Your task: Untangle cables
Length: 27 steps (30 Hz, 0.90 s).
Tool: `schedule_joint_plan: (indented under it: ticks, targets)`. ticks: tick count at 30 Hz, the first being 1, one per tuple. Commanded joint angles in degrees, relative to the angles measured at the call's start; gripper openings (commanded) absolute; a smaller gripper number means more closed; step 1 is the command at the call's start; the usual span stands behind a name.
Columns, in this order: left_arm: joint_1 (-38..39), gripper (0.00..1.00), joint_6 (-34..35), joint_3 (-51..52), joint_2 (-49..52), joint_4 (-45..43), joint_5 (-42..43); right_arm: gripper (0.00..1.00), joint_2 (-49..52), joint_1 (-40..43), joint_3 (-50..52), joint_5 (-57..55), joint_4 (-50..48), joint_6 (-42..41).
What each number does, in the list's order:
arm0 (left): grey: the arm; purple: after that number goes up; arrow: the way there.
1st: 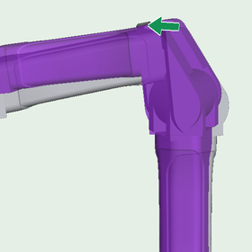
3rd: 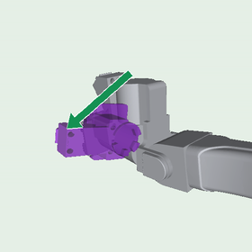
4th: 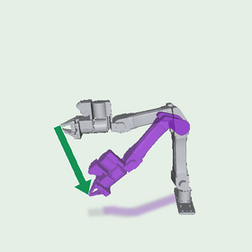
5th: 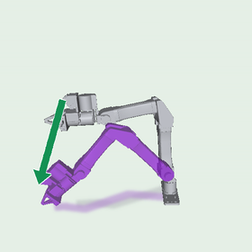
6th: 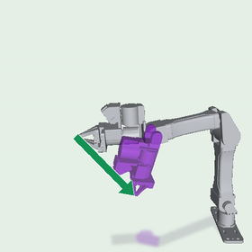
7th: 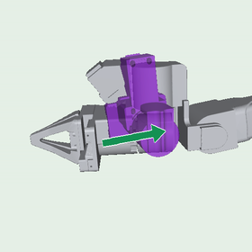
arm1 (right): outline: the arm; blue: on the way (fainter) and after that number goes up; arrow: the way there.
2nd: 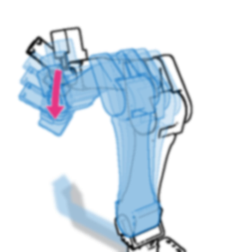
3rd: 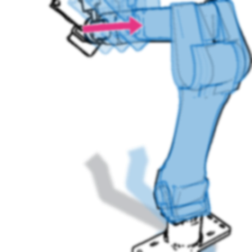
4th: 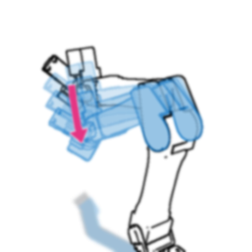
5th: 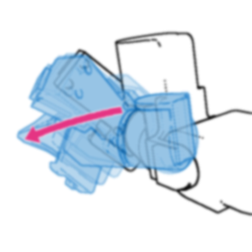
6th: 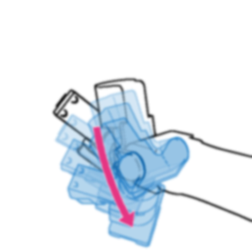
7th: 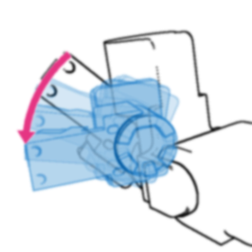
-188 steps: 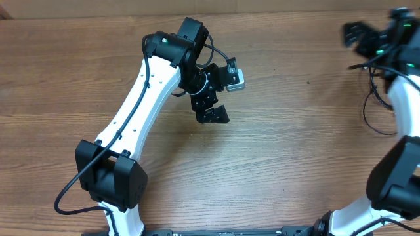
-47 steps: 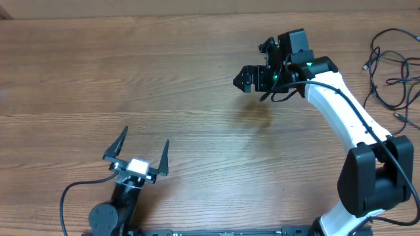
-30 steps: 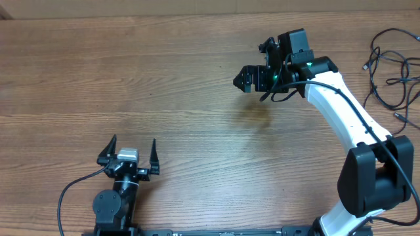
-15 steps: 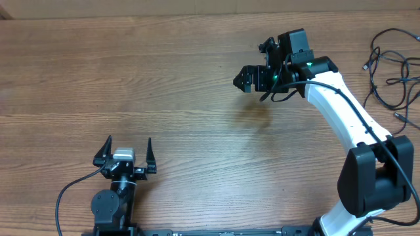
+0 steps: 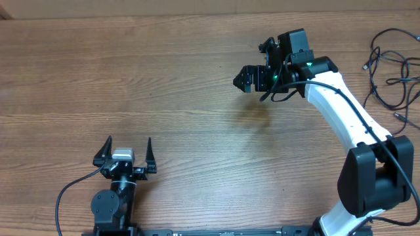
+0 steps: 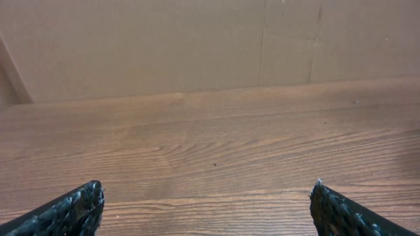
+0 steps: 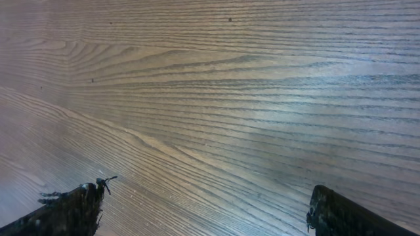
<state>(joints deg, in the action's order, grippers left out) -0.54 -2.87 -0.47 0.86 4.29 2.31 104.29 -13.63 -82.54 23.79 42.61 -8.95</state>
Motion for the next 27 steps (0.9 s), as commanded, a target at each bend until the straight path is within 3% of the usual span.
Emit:
schedule_joint_plan:
  ticks: [1, 27]
  targets:
    - [-0.68, 1.00, 0.94, 0.22, -0.66, 0.00, 0.26, 1.00, -0.98, -0.02, -0.35, 0.28, -0.28, 0.46]
    - [-0.68, 1.00, 0.96, 0.22, -0.66, 0.00, 0.26, 1.00, -0.96, -0.24, -0.35, -0.02, 0.85, 0.50]
